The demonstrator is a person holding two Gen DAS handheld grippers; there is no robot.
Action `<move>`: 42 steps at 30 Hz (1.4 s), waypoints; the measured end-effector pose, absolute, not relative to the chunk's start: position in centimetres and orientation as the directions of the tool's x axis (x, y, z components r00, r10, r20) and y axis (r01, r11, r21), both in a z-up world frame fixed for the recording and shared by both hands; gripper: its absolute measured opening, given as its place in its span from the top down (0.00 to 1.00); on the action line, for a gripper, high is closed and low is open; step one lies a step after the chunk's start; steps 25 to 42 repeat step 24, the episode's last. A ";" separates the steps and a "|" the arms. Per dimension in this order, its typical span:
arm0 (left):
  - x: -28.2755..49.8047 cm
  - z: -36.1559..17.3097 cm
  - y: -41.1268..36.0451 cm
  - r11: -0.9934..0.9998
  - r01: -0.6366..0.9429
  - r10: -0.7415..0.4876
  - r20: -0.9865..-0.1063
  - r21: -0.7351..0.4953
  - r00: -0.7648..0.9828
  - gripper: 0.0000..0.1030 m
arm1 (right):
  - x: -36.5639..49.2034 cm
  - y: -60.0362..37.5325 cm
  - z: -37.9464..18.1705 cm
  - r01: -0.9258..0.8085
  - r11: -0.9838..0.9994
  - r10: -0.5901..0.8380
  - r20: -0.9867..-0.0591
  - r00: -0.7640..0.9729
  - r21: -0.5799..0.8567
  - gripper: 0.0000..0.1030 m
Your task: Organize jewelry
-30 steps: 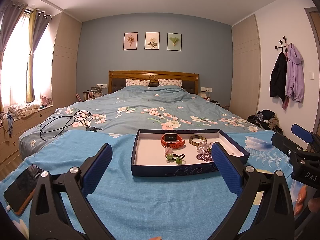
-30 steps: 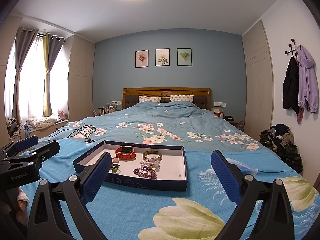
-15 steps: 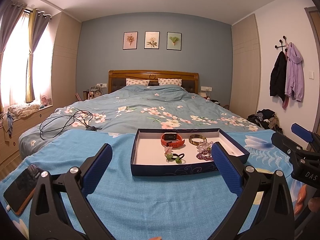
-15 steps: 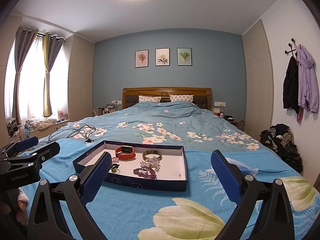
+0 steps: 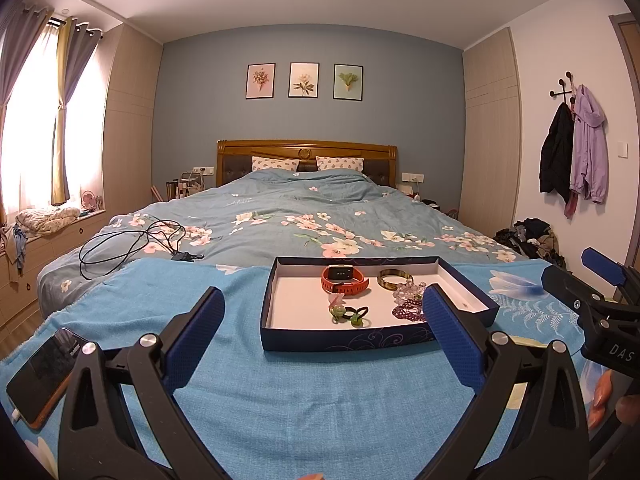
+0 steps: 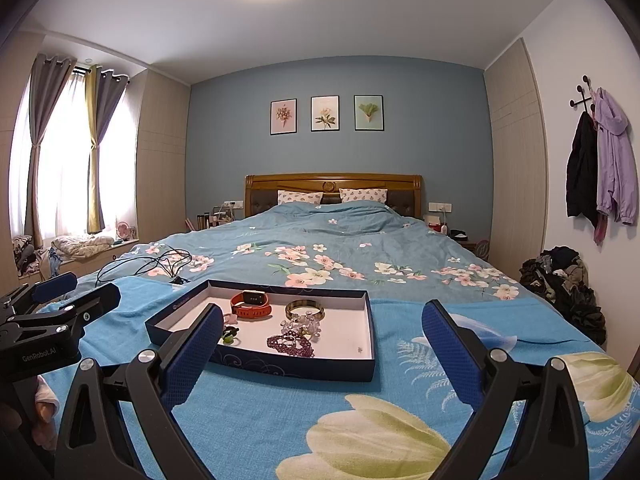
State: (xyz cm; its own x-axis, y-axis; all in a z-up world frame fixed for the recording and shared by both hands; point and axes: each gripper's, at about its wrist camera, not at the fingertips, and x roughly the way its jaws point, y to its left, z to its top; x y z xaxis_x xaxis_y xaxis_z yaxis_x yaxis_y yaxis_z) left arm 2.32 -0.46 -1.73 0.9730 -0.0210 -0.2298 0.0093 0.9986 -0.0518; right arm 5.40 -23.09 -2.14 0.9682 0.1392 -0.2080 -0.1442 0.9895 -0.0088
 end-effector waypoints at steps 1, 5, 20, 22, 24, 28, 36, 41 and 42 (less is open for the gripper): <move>2.3 -1.7 -0.4 0.999 0.008 -0.020 -0.230 -0.051 0.973 0.05 | 5.5 -23.1 -2.2 -0.146 0.989 0.142 -0.210 0.967 -0.008 0.07; 2.3 -1.9 -0.5 0.999 0.007 -0.019 -0.230 -0.052 0.973 0.05 | 5.6 -23.2 -2.2 -0.144 0.990 0.139 -0.211 0.968 -0.008 0.07; 2.5 -2.0 -0.6 0.999 -0.001 -0.008 -0.244 -0.038 0.970 0.05 | 6.0 -23.6 -2.4 -0.162 0.987 0.153 -0.253 0.955 -0.014 0.07; 2.8 -2.0 -0.3 0.999 0.004 -0.018 -0.261 -0.054 0.965 0.05 | 6.8 -24.0 -2.6 -0.174 0.984 0.157 -0.303 0.940 -0.032 0.07; 3.3 -2.2 0.3 0.997 0.015 -0.035 -0.298 -0.070 0.954 0.05 | 8.0 -25.2 -3.0 -0.181 0.983 0.155 -0.376 0.913 -0.034 0.07; 3.3 -2.2 0.3 0.997 0.015 -0.035 -0.298 -0.070 0.954 0.05 | 8.0 -25.2 -3.0 -0.181 0.983 0.155 -0.376 0.913 -0.034 0.07; 3.3 -2.2 0.3 0.997 0.015 -0.035 -0.298 -0.070 0.954 0.05 | 8.0 -25.2 -3.0 -0.181 0.983 0.155 -0.376 0.913 -0.034 0.07; 3.3 -2.2 0.3 0.997 0.015 -0.035 -0.298 -0.070 0.954 0.05 | 8.0 -25.2 -3.0 -0.181 0.983 0.155 -0.376 0.913 -0.034 0.07; 3.3 -2.2 0.3 0.997 0.015 -0.035 -0.298 -0.070 0.954 0.05 | 8.0 -25.2 -3.0 -0.181 0.983 0.155 -0.376 0.913 -0.034 0.07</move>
